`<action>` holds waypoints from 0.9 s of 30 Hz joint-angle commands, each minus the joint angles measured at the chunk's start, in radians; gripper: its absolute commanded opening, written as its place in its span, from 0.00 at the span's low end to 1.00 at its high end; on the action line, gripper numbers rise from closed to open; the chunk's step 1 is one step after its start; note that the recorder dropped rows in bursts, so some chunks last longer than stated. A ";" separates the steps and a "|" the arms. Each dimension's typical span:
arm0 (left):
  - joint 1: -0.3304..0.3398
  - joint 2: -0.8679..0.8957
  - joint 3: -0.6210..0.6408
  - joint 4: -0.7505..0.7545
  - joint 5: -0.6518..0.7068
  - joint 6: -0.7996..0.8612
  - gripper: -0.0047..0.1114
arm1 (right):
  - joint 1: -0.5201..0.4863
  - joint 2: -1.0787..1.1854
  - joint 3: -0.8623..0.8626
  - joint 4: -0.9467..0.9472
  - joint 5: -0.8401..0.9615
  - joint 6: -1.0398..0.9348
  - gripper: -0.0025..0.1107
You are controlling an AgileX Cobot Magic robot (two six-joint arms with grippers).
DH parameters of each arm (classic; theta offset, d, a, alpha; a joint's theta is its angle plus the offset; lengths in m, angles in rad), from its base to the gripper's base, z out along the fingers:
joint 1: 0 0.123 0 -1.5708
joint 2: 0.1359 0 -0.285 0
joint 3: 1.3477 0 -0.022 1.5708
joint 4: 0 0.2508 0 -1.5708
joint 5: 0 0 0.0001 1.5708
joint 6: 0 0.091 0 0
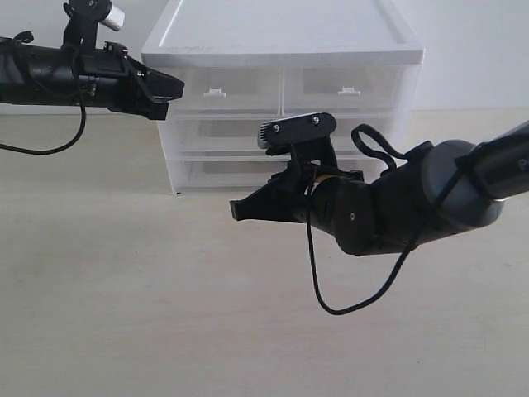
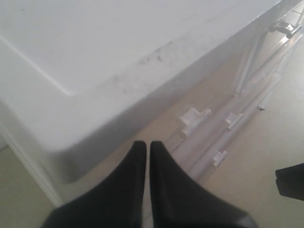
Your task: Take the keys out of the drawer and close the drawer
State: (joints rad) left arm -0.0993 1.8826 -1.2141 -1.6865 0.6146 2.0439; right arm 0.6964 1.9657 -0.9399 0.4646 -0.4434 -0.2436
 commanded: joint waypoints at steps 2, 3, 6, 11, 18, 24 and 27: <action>0.004 0.004 -0.019 -0.058 -0.058 -0.010 0.08 | -0.038 0.047 -0.042 0.005 0.068 -0.003 0.02; 0.004 0.004 -0.019 -0.058 -0.058 -0.010 0.08 | -0.051 0.050 -0.042 0.013 0.068 -0.003 0.02; 0.004 0.004 -0.019 -0.058 -0.062 -0.010 0.08 | -0.082 0.058 -0.042 0.066 0.058 -0.003 0.02; 0.004 0.004 -0.019 -0.058 -0.062 -0.010 0.08 | -0.100 0.058 -0.042 0.081 0.075 0.025 0.02; 0.004 0.004 -0.019 -0.058 -0.062 -0.010 0.08 | -0.100 0.061 -0.130 0.061 0.217 -0.003 0.05; 0.006 0.004 -0.019 -0.058 -0.062 -0.010 0.08 | -0.100 0.081 -0.201 0.131 0.239 0.010 0.36; 0.008 0.004 -0.019 -0.058 -0.064 -0.010 0.08 | -0.100 0.104 -0.213 0.152 0.241 0.007 0.45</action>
State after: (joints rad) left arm -0.0993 1.8826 -1.2141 -1.6865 0.6146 2.0439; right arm 0.6021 2.0461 -1.1401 0.5947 -0.2073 -0.2339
